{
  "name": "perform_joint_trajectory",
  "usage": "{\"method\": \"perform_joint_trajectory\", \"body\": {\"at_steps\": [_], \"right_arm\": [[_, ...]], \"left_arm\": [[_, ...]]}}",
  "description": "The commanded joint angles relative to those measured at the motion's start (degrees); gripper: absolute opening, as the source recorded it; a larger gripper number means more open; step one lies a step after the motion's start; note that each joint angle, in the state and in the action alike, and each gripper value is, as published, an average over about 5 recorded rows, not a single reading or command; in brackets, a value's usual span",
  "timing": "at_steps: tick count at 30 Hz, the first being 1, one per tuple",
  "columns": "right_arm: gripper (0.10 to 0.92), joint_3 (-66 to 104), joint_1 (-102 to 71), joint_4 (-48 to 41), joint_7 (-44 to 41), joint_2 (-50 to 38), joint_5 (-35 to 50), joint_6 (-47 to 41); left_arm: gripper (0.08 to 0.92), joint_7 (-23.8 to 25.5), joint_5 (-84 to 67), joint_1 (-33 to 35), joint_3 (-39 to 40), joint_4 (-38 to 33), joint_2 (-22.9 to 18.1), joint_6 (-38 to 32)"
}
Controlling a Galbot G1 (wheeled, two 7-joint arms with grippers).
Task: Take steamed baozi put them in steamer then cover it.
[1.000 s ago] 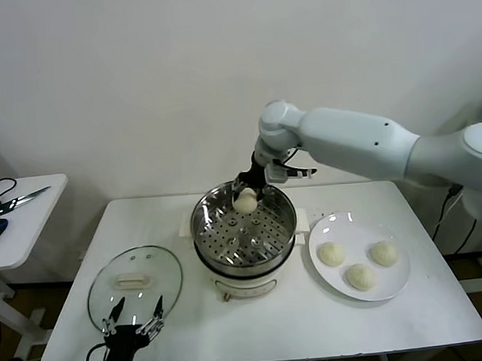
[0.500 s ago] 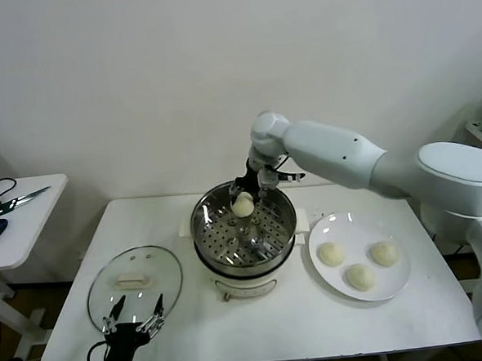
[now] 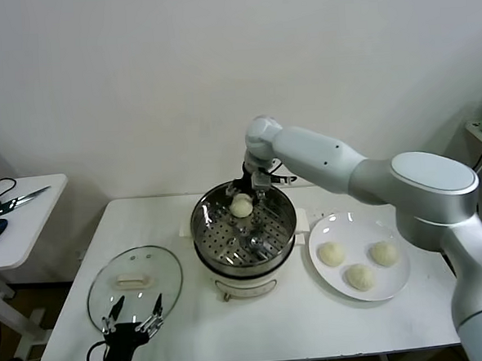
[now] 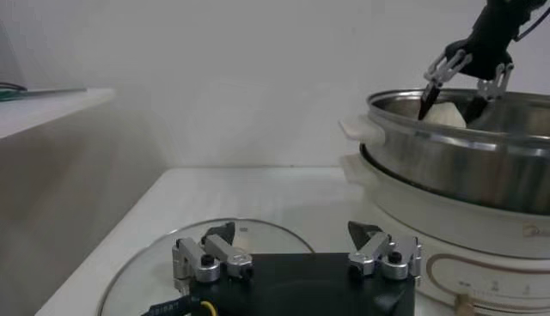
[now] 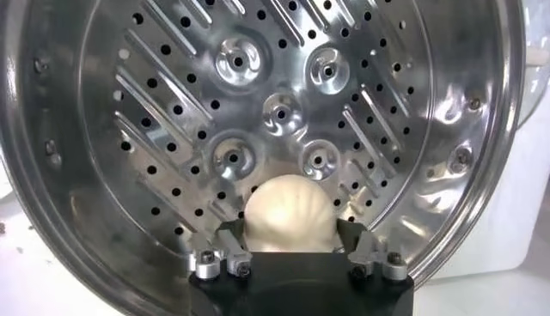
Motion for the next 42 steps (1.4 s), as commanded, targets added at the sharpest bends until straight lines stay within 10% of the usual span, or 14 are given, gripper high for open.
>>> {"method": "perform_joint_trajectory", "body": {"at_steps": [1,9,13,29,42], "right_arm": [[0.822,-2.93,4.52,0.37,-3.96,0.01,9.78,1.56],[0.823,-26.81,26.73,14.00,-13.11,-12.77,60.21,-17.33],[0.823,-35.17,33.84,19.79,-14.63,-23.05,72.13,-32.47],[0.823,-43.96,30.40,40.52,0.40,-41.67,66.43,-62.95],[0.823,-29.74,10.21,33.68,1.91,-37.42,59.92,-66.80]], "left_arm": [[0.823,0.06,0.03,0.01,0.01,-0.15,-0.04,0.14],[0.823,0.23,0.03,0.01,-0.05,-0.37,-0.03,0.75],[0.823,0.31,-0.38,-0.17,-0.23,-0.43,0.06,1.05],[0.823,0.30,-0.67,-0.92,-0.17,-0.65,-0.15,1.13],[0.823,0.41,-0.39,-0.86,-0.64,-0.96,-0.58,1.31]]}}
